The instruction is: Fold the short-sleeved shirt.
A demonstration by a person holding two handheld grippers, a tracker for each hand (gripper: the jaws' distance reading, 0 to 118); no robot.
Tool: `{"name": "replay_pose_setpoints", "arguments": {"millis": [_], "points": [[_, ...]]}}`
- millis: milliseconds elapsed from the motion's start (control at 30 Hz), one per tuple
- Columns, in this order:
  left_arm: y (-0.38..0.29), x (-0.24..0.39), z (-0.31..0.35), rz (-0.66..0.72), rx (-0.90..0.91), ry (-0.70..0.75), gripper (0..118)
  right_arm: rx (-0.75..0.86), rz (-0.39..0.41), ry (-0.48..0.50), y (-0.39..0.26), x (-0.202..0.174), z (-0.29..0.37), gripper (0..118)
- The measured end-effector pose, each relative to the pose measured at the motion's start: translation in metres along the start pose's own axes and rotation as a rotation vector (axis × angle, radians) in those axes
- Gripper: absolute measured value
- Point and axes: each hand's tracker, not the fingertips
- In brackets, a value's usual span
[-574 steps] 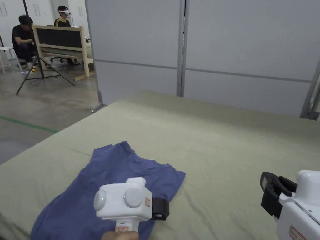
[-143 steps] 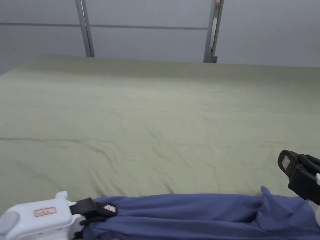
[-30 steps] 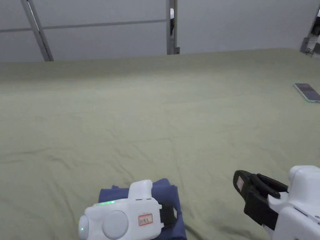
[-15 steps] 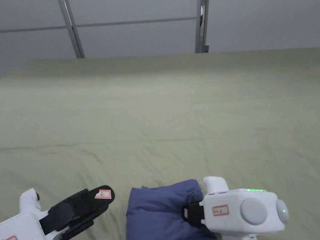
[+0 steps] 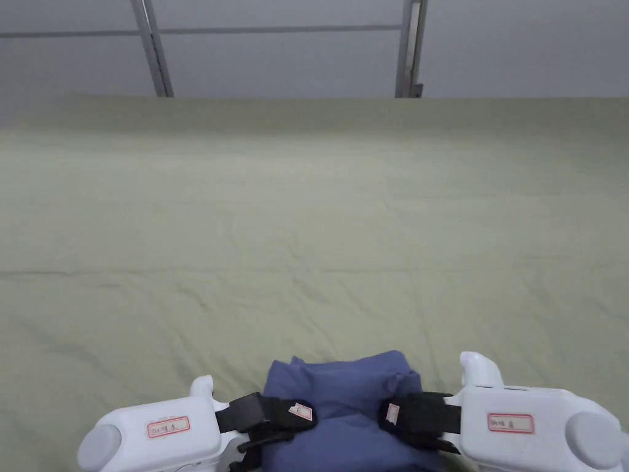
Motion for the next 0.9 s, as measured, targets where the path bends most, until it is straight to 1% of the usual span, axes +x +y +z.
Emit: {"name": "replay_pose_setpoints", "arguments": {"millis": [33, 67, 100, 133, 167, 200, 300, 333, 400, 467, 500, 567, 600, 633, 667, 700, 733, 767, 833, 867, 900], "points": [[0.001, 0.006, 0.006, -0.022, -0.006, 0.007, 28, 0.044, 0.035, 0.016, 0.005, -0.001, 0.007, 2], [0.009, 0.005, 0.025, -0.045, 0.007, 0.014, 27, 0.085, 0.05, 0.052, 0.008, -0.009, 0.018, 2], [0.015, 0.009, 0.04, -0.068, 0.041, 0.008, 27, 0.116, 0.055, 0.086, 0.014, -0.016, 0.026, 2], [0.024, 0.01, 0.057, -0.07, 0.047, 0.0, 27, 0.14, 0.058, 0.1, 0.02, -0.023, 0.032, 2], [0.036, 0.011, 0.08, -0.08, 0.088, -0.018, 27, 0.163, 0.076, 0.091, 0.033, -0.019, 0.035, 2], [0.07, -0.012, 0.106, -0.086, 0.14, -0.008, 28, 0.183, 0.098, 0.078, 0.04, -0.026, 0.037, 2], [0.117, -0.028, 0.195, -0.079, 0.315, 0.061, 27, 0.197, 0.145, 0.04, 0.056, -0.042, 0.035, 2], [0.119, -0.018, 0.224, -0.07, 0.374, 0.077, 27, 0.195, 0.143, 0.038, 0.059, -0.045, 0.033, 2], [0.148, -0.04, 0.286, -0.026, 0.496, 0.1, 27, 0.199, 0.142, 0.041, 0.06, -0.05, 0.027, 2], [0.173, -0.066, 0.329, 0.002, 0.585, 0.137, 27, 0.195, 0.131, 0.047, 0.059, -0.052, 0.019, 2], [0.185, -0.08, 0.348, 0.05, 0.622, 0.176, 27, 0.188, 0.117, 0.046, 0.059, -0.053, 0.014, 2], [0.205, -0.105, 0.371, 0.139, 0.691, 0.23, 27, 0.177, 0.094, 0.048, 0.059, -0.05, 0.009, 2], [0.205, -0.104, 0.37, 0.181, 0.714, 0.244, 28, 0.172, 0.089, 0.045, 0.06, -0.049, 0.005, 2], [0.21, -0.109, 0.373, 0.19, 0.716, 0.27, 29, 0.17, 0.084, 0.035, 0.061, -0.05, 0.001, 2], [0.211, -0.11, 0.373, 0.209, 0.708, 0.327, 50, 0.161, 0.082, 0.022, 0.063, -0.05, -0.002, 2], [0.205, -0.108, 0.372, 0.217, 0.718, 0.405, 77, 0.157, 0.086, 0.013, 0.064, -0.051, -0.005, 2], [0.211, -0.112, 0.383, 0.214, 0.738, 0.479, 96, 0.156, 0.093, 0.007, 0.065, -0.052, -0.006, 2], [0.198, -0.102, 0.386, 0.179, 0.78, 0.514, 99, 0.159, 0.097, 0.007, 0.066, -0.052, -0.006, 2], [0.165, -0.071, 0.382, 0.1, 0.855, 0.613, 99, 0.171, 0.108, 0.016, 0.066, -0.053, -0.002, 2], [0.132, -0.043, 0.375, 0.018, 0.913, 0.671, 98, 0.194, 0.123, 0.013, 0.065, -0.054, 0.003, 2], [0.11, -0.021, 0.366, -0.087, 0.907, 0.678, 86, 0.214, 0.137, 0.013, 0.063, -0.055, 0.009, 2]]}}
